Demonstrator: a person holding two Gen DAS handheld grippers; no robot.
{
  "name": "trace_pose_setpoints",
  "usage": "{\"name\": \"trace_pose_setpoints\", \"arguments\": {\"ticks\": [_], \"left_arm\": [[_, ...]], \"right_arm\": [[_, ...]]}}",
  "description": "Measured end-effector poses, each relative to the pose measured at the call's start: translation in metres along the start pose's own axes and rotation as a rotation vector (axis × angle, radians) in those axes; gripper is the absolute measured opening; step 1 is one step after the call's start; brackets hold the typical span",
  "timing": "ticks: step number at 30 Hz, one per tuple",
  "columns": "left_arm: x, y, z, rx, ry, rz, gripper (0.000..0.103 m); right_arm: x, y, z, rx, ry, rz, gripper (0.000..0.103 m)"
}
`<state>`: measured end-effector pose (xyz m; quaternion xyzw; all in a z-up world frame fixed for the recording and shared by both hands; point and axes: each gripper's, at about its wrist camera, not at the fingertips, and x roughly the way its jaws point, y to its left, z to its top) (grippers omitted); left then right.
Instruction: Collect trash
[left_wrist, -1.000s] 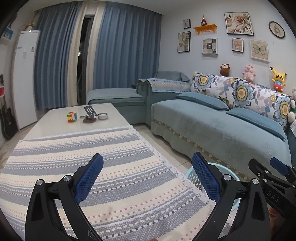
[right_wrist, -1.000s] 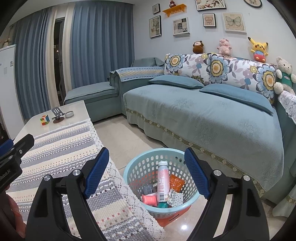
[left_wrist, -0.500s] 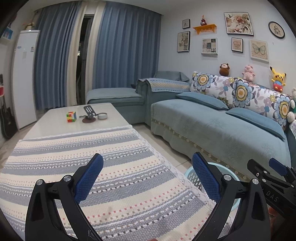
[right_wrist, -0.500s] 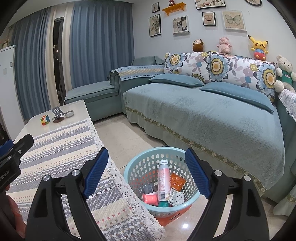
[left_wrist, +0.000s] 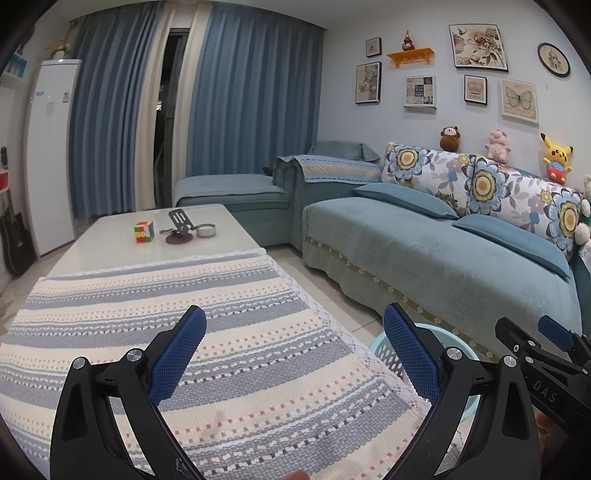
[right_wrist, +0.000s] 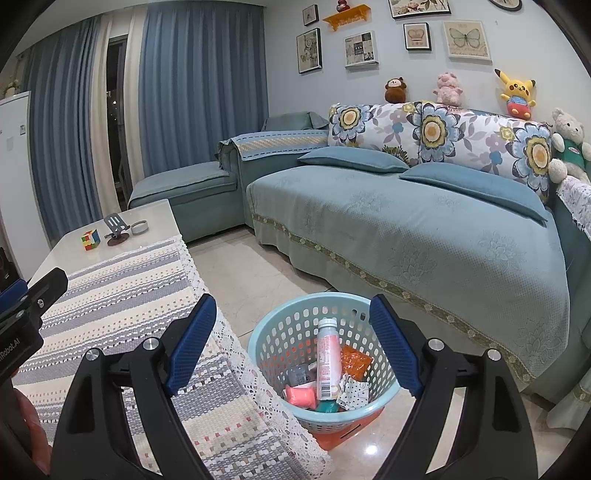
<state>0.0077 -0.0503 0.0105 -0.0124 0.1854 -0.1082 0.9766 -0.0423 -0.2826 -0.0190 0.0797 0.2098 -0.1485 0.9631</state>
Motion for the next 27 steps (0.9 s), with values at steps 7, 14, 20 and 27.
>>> {"name": "trace_pose_setpoints", "arguments": {"ticks": [7, 14, 20, 27], "left_arm": [[0.0014, -0.0019, -0.0005, -0.001, 0.018, 0.008, 0.094], [0.0011, -0.0007, 0.0005, -0.007, 0.015, 0.022, 0.094], [0.002, -0.0007, 0.0011, -0.003, 0.018, 0.023, 0.094], [0.0008, -0.0029, 0.0014, -0.001, 0.018, 0.027, 0.094]], "right_arm": [[0.0006, -0.0005, 0.0003, -0.001, 0.005, 0.002, 0.081], [0.0001, -0.0007, 0.0003, -0.002, 0.005, 0.004, 0.081], [0.0019, -0.0013, -0.0005, 0.0, 0.011, 0.008, 0.081], [0.0037, -0.0015, -0.001, 0.006, 0.016, 0.015, 0.081]]}}
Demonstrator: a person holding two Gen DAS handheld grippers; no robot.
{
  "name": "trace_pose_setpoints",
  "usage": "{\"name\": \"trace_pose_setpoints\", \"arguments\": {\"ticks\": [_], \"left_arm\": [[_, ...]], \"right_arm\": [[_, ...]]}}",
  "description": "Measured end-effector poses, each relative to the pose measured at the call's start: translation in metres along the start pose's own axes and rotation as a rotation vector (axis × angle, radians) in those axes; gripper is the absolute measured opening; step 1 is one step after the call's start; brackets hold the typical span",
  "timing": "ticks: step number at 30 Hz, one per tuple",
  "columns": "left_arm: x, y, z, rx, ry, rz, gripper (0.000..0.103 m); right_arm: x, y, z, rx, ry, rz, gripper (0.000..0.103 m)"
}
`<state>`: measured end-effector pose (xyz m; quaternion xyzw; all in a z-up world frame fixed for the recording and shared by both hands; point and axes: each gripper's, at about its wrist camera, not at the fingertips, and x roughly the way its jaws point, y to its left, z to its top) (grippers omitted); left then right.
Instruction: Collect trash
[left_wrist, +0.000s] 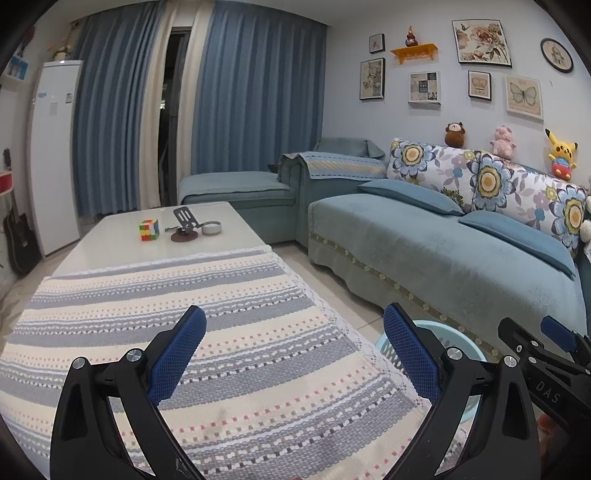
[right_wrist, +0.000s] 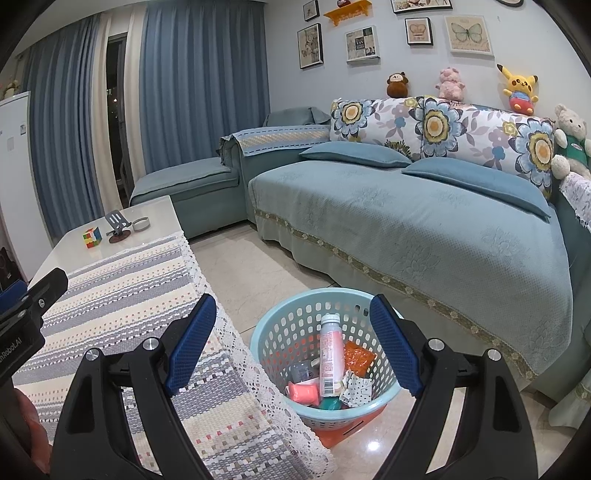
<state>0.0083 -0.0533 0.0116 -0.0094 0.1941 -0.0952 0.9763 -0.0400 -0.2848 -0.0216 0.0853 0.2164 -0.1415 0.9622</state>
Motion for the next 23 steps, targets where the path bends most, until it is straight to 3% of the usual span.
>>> {"name": "trace_pose_setpoints", "arguments": {"ticks": [14, 23], "left_arm": [[0.002, 0.004, 0.001, 0.023, -0.01, 0.038, 0.094], [0.006, 0.015, 0.003, -0.022, 0.019, 0.01, 0.095]], "right_arm": [[0.0, 0.001, -0.001, -0.002, 0.002, -0.003, 0.081], [0.001, 0.001, -0.001, -0.001, 0.004, -0.003, 0.081]]}}
